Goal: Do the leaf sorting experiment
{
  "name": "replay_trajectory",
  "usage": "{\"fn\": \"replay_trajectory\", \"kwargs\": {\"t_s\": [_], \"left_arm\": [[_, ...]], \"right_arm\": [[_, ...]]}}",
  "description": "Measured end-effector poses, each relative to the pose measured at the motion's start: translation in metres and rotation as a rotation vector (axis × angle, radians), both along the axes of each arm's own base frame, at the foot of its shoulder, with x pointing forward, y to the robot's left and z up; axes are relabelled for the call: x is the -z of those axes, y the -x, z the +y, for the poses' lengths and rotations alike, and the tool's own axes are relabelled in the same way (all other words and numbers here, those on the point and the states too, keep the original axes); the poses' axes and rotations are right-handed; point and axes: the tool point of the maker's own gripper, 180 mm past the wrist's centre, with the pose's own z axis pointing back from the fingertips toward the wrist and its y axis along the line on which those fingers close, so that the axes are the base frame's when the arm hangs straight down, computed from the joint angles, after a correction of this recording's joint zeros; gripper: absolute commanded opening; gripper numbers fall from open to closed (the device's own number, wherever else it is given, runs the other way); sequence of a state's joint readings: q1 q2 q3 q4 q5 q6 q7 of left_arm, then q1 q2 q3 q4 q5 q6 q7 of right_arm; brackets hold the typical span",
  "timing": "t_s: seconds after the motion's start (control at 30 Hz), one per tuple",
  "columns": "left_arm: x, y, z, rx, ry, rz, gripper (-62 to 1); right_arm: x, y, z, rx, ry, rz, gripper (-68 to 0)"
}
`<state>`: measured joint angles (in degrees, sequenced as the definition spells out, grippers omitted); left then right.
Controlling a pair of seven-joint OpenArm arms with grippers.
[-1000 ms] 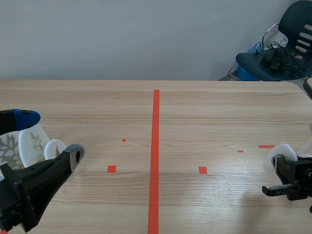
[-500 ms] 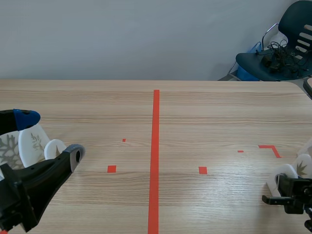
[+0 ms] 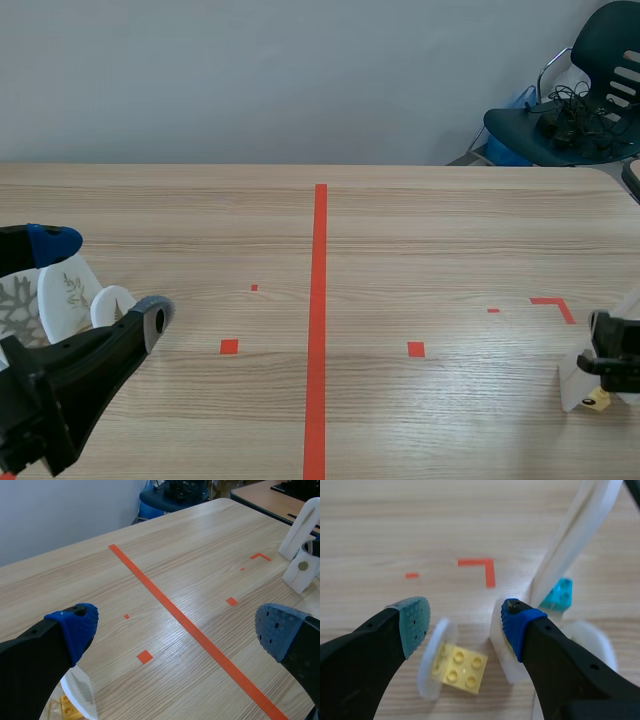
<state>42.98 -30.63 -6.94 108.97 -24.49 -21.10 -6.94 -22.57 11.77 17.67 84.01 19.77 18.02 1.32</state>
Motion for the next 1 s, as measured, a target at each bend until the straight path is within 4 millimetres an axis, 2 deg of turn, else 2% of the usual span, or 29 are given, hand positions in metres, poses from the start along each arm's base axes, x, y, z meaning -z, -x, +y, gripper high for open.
{"fn": "replay_trajectory", "kwargs": {"t_s": [0.07, 0.13, 0.33, 0.47, 0.6, 0.7, 0.83, 1.0], "left_arm": [[0.0, 0.0, 0.0, 0.0, 0.0, 0.0, 1.4], [0.0, 0.0, 0.0, 0.0, 0.0, 0.0, 1.4], [0.0, 0.0, 0.0, 0.0, 0.0, 0.0, 1.4], [0.0, 0.0, 0.0, 0.0, 0.0, 0.0, 1.4], [0.0, 0.0, 0.0, 0.0, 0.0, 0.0, 1.4], [0.0, 0.0, 0.0, 0.002, 0.001, 0.0, 1.4], [0.0, 0.001, -0.002, 0.011, 0.004, 0.002, 1.4], [-0.001, 0.002, -0.002, 0.014, 0.006, 0.0, 1.4]], "right_arm": [[-0.025, -0.009, 0.005, -0.034, 0.019, -0.058, -35.1], [-0.045, -0.016, 0.014, -0.073, 0.033, -0.093, -31.6], [-0.105, -0.027, 0.04, -0.179, 0.085, -0.183, -15.5], [-0.149, -0.025, 0.053, -0.244, 0.139, -0.246, -1.3], [-0.178, -0.02, 0.07, -0.308, 0.105, -0.313, 0.4], [-0.176, -0.011, 0.082, -0.38, 0.103, -0.291, 0.4], [-0.152, 0.0, 0.094, -0.441, 0.086, -0.199, 0.4], [-0.126, 0.008, 0.129, -0.536, 0.02, -0.113, 0.4]]}}
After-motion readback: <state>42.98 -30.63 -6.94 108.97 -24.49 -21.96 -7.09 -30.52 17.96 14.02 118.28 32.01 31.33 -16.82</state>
